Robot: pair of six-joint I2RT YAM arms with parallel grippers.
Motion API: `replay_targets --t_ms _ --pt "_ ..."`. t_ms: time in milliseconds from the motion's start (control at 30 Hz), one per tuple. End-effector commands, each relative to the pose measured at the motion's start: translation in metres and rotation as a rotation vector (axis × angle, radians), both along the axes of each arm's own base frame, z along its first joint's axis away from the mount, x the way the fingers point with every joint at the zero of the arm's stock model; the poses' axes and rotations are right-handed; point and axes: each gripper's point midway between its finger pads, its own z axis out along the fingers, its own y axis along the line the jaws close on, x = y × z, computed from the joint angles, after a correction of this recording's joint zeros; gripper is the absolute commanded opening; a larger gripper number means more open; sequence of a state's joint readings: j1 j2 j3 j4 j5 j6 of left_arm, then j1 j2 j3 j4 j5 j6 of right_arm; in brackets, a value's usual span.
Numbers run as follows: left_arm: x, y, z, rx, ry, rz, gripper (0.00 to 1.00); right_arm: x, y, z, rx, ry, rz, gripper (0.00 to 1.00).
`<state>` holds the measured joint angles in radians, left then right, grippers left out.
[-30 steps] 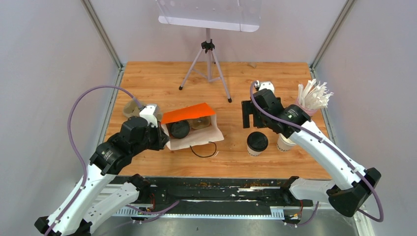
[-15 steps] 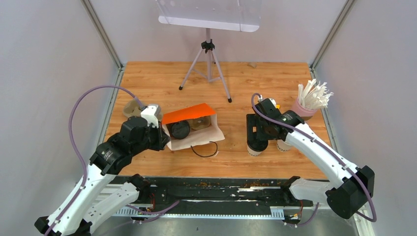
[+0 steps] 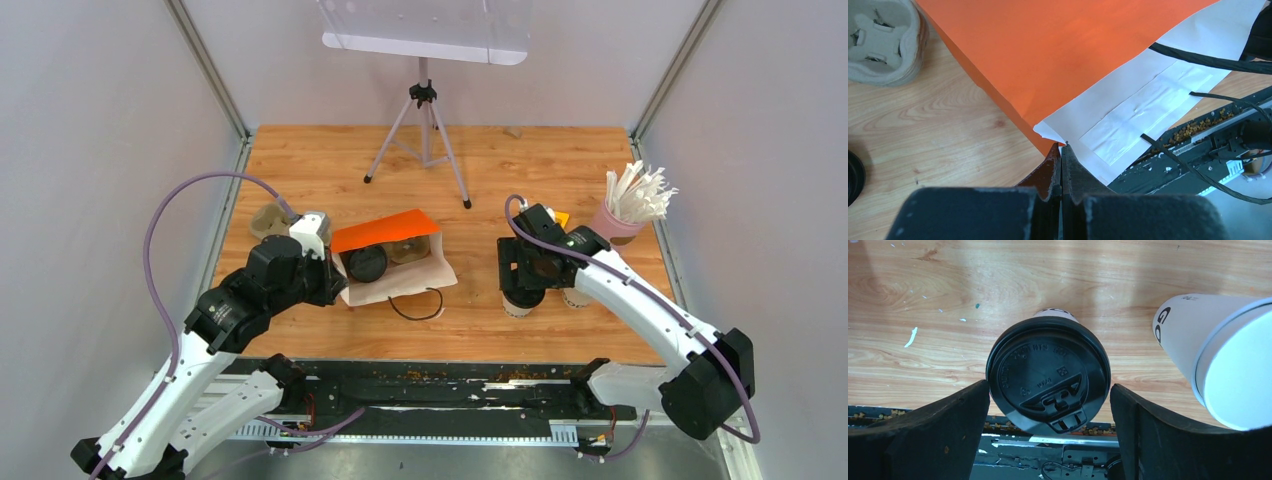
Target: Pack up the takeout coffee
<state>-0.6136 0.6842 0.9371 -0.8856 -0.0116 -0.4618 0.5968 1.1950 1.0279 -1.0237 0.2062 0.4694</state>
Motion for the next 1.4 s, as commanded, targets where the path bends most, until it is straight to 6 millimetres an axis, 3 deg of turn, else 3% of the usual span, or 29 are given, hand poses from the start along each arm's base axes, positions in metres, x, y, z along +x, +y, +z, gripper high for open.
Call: replay_targets --t_ms 0,533,700,1367 --pt "0.005 -0.003 0.014 -0.013 -0.054 -0.021 0.00 0.017 0.009 0.006 0.007 -0.037 0.029 0.90" --pt "0.004 0.002 0.017 -0.005 -0.065 0.000 0.00 0.011 0.005 0.000 -0.017 -0.014 0.053 0.78" --pt "0.004 0.003 0.017 0.000 -0.066 -0.001 0.00 0.010 0.003 0.007 -0.022 -0.018 0.056 0.86" --pt "0.002 0.003 0.020 -0.006 -0.071 -0.006 0.00 0.010 0.002 0.015 -0.028 -0.025 0.071 0.91"
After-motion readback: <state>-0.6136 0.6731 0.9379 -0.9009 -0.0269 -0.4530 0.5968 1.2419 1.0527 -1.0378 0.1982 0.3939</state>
